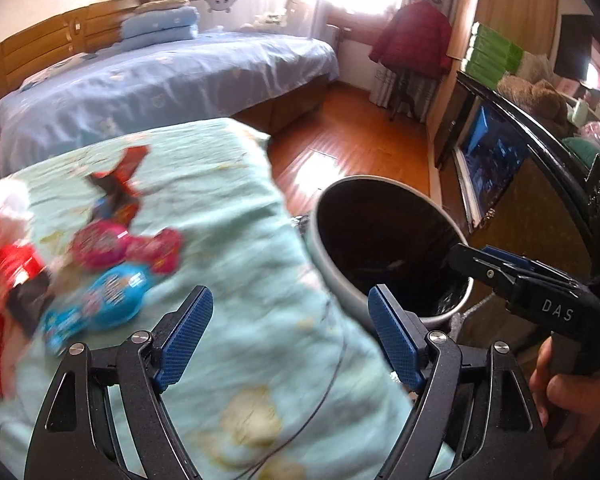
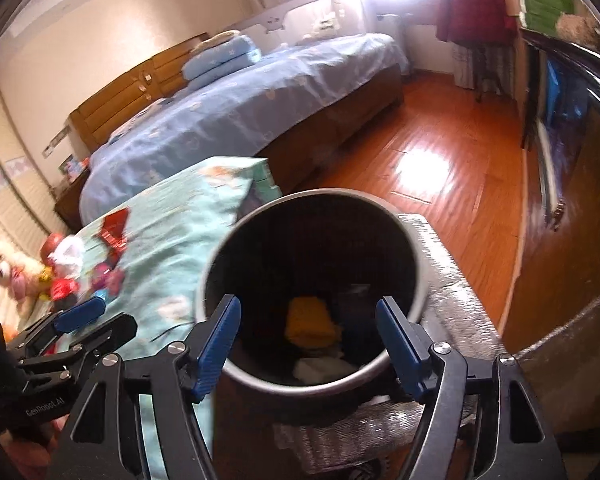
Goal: Collect trash
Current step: 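Carry sponge and wrapper over the bin and open both tools, then move both tools back toward the milk carton and blue candy toy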
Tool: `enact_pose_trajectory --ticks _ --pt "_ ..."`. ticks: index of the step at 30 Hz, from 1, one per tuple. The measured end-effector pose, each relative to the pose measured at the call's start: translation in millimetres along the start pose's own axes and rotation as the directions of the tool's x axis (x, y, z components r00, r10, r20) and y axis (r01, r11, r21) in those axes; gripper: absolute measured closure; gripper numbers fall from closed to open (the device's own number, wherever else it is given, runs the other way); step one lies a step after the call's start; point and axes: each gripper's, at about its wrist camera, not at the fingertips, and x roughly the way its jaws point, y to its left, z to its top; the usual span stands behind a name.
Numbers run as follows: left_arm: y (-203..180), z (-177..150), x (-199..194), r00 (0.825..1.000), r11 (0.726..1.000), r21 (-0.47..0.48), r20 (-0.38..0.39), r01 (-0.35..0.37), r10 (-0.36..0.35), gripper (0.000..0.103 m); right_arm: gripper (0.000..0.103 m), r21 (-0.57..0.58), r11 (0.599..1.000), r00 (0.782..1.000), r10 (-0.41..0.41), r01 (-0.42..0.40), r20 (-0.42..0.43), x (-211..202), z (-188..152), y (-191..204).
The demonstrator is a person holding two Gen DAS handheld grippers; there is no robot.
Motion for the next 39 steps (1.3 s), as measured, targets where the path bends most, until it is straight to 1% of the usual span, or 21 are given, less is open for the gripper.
enact_pose_trajectory --ticks 3,11,19,25,30,34,39 --pt "17.6 -12.3 -14.0 1.000 0.999 -0.033 0.013 -0.028 0.029 0.021 0.023 -0.033 0.999 0.999 0.036 -0.036 -0.004 0.8 -7.7 22.9" --pt "69.4 -45.4 -45.5 0.991 0.987 -0.102 0.032 -0.127 0.130 0.021 0.023 -0.108 0.988 0.993 0.112 -0.114 -0.027 6.8 -22.9 79.0" --pt "119.4 -69.1 -66.3 0.978 0.959 -0.203 0.024 -0.197 0.206 0.021 0.023 -0.161 0.972 0.984 0.159 -0.169 -0.075 24.4 -35.9 122.4" --pt "143.6 -79.5 -79.9 0.968 0.943 -0.234 0.026 -0.237 0.250 0.021 0.023 -0.211 0.954 0.974 0.194 -0.215 -0.113 38.5 -46.2 153.7" --pt "161.2 -86.1 -87.4 0.960 0.929 -0.255 0.019 -0.267 0.281 0.021 0.023 -0.296 0.919 0.961 0.221 -0.262 -0.165 51.7 -50.2 179.3" --pt "176.0 -89.7 -92.4 0.951 0.915 -0.276 0.012 -0.295 0.310 0.021 0.023 -0.337 0.901 0.957 0.219 -0.272 -0.189 59.6 -48.2 190.2" --pt "194.4 -88.9 -94.0 0.938 0.894 -0.302 -0.003 -0.331 0.347 0.021 0.023 -0.360 0.890 0.955 0.217 -0.279 -0.202 69.2 -41.2 198.1"
